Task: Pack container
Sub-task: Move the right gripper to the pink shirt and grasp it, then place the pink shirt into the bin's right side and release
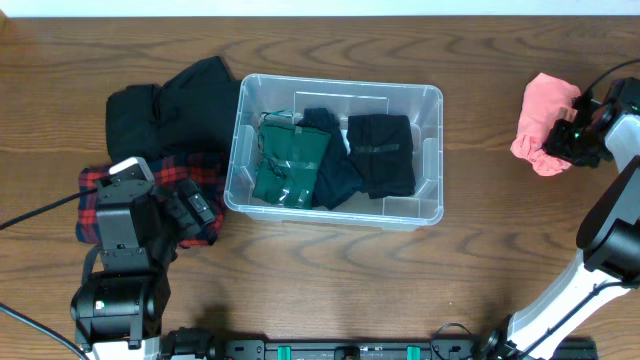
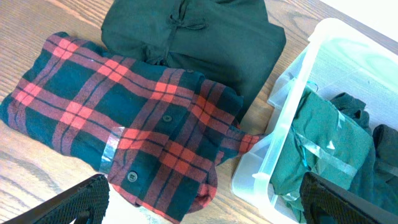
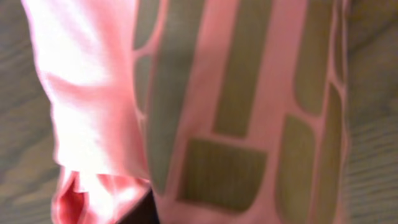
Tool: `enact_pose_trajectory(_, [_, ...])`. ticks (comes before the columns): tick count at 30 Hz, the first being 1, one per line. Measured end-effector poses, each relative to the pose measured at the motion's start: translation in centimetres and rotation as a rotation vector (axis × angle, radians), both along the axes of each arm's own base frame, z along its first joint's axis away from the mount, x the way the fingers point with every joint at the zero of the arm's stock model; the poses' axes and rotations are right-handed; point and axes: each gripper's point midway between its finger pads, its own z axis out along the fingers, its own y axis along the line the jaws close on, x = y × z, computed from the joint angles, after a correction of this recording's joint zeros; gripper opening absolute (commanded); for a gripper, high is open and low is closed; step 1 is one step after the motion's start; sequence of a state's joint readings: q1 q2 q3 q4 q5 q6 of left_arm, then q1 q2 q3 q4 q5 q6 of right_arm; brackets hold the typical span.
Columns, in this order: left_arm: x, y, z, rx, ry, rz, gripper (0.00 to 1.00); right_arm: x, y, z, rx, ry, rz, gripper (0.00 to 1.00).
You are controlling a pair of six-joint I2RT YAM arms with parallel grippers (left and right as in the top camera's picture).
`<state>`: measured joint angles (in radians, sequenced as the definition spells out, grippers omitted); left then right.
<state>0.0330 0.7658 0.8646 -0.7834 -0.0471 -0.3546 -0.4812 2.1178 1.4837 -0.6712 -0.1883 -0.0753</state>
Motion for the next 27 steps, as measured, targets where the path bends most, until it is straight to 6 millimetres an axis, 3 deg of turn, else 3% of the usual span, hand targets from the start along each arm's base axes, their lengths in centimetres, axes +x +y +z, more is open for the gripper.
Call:
enact_pose_trajectory(4, [0.0,-0.1,0.0,-0.008,-0.001,0.002,0.98,0.0,0.6,1.4,0.022,-0.022,0.006,0.01])
enact_pose_trajectory(6, [0.0,-0.1,0.0,-0.009,-0.001,0.003,0.98,0.0,1.1,3.3,0.021,-0.049,0.009,0.01])
enact_pose_trajectory(8, [0.0,-0.1,0.0,-0.011,-0.001,0.001,0.98,0.2,1.9,6.5,0.002,-0.1,0.021,0.01])
enact_pose_trajectory(11, [0.0,-0.1,0.0,-0.011,-0.002,0.0,0.98,0.5,4.3,13.6,-0.051,-0.233,0.061,0.01])
enact_pose_trajectory(15, [0.0,-0.2,0.0,-0.014,-0.002,-0.002,0.98,-1.0,10.7,23.5,-0.078,-0.425,0.153,0.01])
enact_pose_trajectory(18, [0.0,-0.2,0.0,-0.014,-0.002,-0.002,0.98,-2.7,16.4,27.6,-0.036,-0.511,0.238,0.01])
enact_pose_trajectory(22, [0.0,-0.2,0.0,-0.014,-0.001,-0.002,0.98,-4.6,23.2,29.1,0.062,-0.522,0.328,0.01])
enact_pose_trajectory(24, [0.0,-0.2,0.0,-0.014,-0.001,-0.002,0.98,-5.4,26.8,28.5,0.116,-0.487,0.365,0.01])
enact_pose_trajectory(27, [0.0,-0.2,0.0,-0.014,-0.002,-0.002,0.98,-6.4,30.4,26.9,0.148,-0.429,0.385,0.01])
